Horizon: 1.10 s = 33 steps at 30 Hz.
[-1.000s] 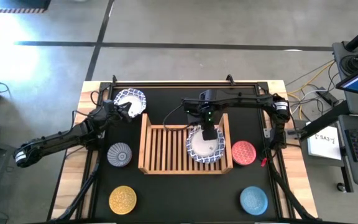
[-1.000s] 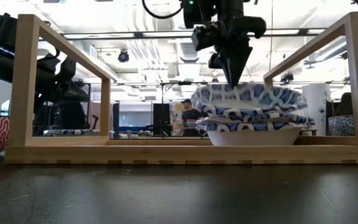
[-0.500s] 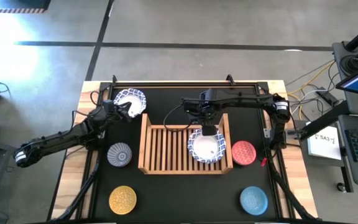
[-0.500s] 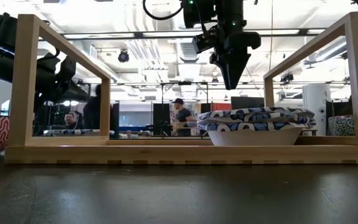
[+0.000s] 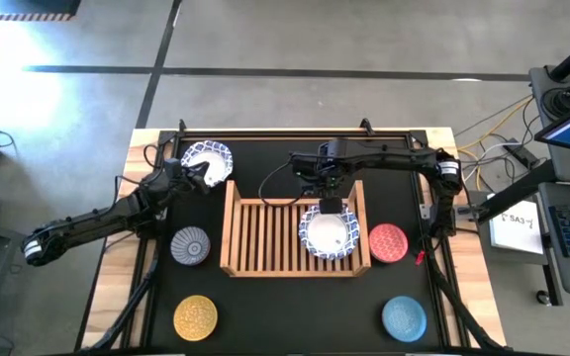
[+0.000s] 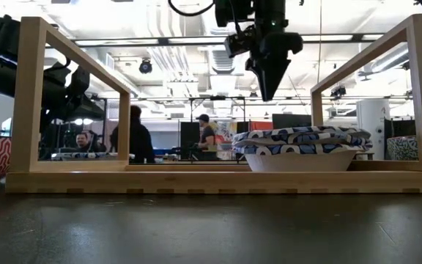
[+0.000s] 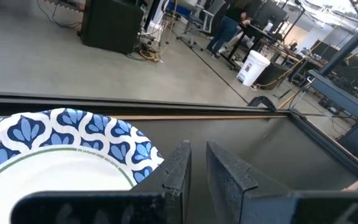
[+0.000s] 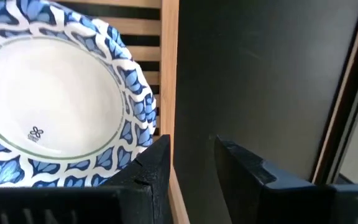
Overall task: Place and stack bowls onto a shelf
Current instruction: Stack the white bowl on top of the other white bowls on the shelf
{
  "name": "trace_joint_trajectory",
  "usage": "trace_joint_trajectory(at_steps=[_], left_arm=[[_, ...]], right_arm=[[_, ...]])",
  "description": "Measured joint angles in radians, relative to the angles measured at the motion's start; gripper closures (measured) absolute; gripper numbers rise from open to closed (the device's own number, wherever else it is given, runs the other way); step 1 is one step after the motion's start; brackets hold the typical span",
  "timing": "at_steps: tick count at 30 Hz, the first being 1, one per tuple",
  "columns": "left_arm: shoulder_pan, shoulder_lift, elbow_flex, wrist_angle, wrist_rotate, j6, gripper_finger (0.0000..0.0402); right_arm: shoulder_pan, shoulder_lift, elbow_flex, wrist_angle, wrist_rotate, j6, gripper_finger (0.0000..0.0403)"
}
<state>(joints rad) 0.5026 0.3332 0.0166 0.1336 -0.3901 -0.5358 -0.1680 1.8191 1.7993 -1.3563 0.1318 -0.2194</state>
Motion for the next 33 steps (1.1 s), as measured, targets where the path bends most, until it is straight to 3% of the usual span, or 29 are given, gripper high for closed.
trace_joint_trajectory(at_steps=[10,17,20,27,33], left_arm=[[0.002,-0.001,0.002,0.102,-0.05,0.002,0.0369],[0.001,0.051,0.026,0.102,0.154,0.037,0.0369],[0.001,0.093,0.121,-0.026,0.178,0.085,0.0369],[0.001,0.245,0.335,-0.522,0.167,0.204,0.0369],[0.001,0.351,0.391,-0.655,0.196,0.203,0.0365]], right_arm=[[0.0,0.0,0.14,0.001,0.0,0.018,0.0306],[0.0,0.0,0.237,0.001,0.0,0.036,0.0304],[0.0,-0.001,0.257,0.001,0.0,0.026,0.0301],[0.0,-0.001,0.248,0.0,-0.001,0.025,0.0298],[-0.001,0.002,0.245,0.0,-0.003,0.001,0.029]])
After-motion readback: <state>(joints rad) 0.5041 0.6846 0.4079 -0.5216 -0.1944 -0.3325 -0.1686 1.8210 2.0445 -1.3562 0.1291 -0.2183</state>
